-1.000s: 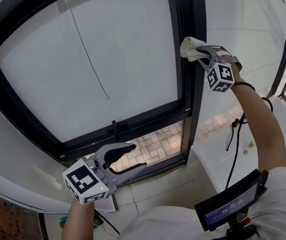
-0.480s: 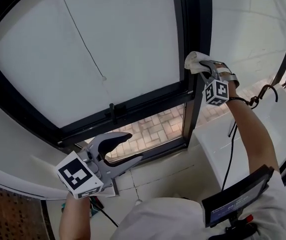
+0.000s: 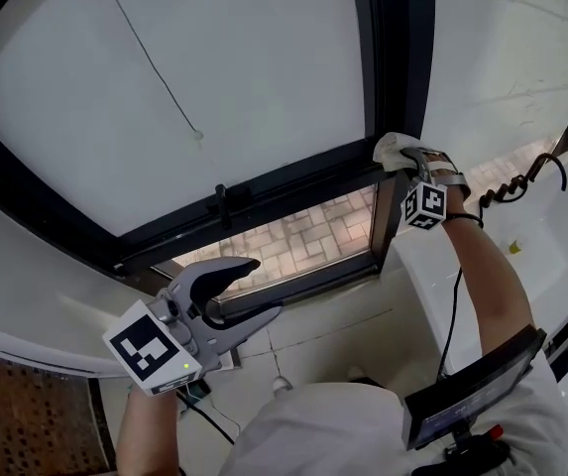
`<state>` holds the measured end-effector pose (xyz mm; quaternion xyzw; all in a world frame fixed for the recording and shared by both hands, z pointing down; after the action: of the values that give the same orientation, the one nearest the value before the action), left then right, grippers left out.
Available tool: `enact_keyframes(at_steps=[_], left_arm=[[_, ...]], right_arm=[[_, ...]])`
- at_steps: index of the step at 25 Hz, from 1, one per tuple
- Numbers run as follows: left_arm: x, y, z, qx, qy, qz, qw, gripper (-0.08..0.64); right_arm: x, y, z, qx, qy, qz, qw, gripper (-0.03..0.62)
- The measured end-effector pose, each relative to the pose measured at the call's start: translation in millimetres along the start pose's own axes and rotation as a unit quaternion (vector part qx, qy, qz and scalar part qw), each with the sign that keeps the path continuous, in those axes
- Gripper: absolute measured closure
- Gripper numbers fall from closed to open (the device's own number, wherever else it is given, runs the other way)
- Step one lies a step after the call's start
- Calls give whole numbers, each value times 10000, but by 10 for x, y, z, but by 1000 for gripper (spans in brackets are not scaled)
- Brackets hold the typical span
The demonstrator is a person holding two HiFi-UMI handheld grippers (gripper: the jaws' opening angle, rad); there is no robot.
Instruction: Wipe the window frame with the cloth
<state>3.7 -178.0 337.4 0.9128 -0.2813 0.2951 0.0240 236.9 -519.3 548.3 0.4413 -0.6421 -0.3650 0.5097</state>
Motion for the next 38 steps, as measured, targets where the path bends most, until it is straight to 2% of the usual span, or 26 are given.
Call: enact_keyframes(at_steps=[6, 9, 11, 14, 19, 28, 38], left_arm=[[41, 5, -84, -83, 39, 5, 10000, 318], [14, 16, -108, -120, 60, 45, 9999, 316], [-32, 21, -146, -130, 82, 70, 9999, 318], [-105, 39, -158, -155, 64, 142, 9998, 316], [-214, 71, -168, -128, -5, 169, 9998, 318], [-483, 162, -434, -173, 35, 170, 9997, 317], [-722, 262, -637, -91, -109, 86, 9999, 316]], right_arm=[[179, 455, -58, 333, 301, 554, 9975, 520], [166, 440, -43, 960, 267, 686, 9927, 520], [135, 418, -41, 1559, 211, 816, 9842, 520], [94, 419, 26, 2407, 132, 997, 9654, 520], [28, 522, 277, 3358, 16, 1175, 9346, 520], [-98, 820, 887, 3909, -75, 1409, 9096, 520], [-277, 1020, 1576, 4208, -266, 1470, 8948, 520]])
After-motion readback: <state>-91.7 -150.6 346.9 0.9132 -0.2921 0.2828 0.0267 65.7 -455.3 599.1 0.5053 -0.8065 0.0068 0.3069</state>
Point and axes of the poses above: the fingertips, and each gripper's own axes: x forward along the fingers, y to its left, z out of its top, the point moved 4 cm from there along -x, backward along the fingers, and after that the axes turned 14 degrees about y, right-handed, at the moved point
